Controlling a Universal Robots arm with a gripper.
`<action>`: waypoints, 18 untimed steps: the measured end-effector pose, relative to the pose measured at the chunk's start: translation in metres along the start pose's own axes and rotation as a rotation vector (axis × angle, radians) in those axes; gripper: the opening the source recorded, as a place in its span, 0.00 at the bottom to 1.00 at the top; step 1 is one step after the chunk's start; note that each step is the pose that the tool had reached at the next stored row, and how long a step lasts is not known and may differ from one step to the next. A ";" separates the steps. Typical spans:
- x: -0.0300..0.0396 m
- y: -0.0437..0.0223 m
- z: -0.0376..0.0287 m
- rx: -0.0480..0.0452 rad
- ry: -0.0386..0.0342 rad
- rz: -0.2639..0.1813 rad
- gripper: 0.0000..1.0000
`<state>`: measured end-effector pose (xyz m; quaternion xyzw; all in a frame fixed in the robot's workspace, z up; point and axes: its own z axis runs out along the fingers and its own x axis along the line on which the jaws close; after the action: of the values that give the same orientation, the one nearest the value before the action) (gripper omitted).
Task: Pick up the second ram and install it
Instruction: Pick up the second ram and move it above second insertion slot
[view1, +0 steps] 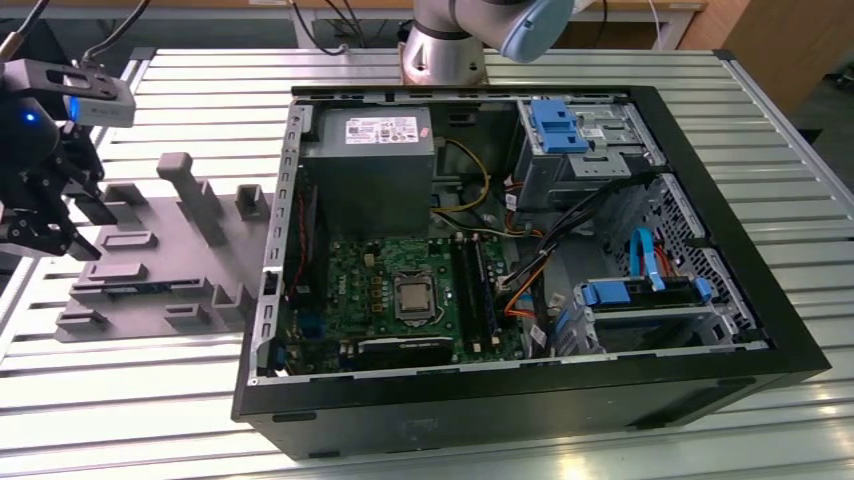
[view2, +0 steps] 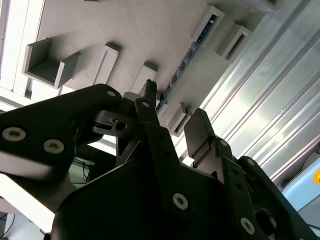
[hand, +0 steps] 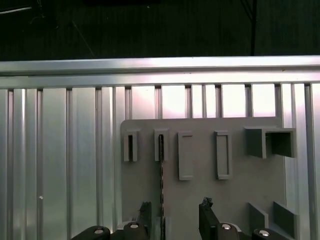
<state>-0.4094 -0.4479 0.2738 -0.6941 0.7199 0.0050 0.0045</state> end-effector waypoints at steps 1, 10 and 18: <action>0.0000 0.0000 -0.0016 0.0000 0.0001 0.000 0.50; -0.0001 0.0000 -0.0045 0.0000 0.0000 0.000 0.50; -0.0001 0.0000 -0.0056 0.0000 0.0000 0.000 0.50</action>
<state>-0.4094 -0.4479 0.2794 -0.6941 0.7199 0.0050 0.0045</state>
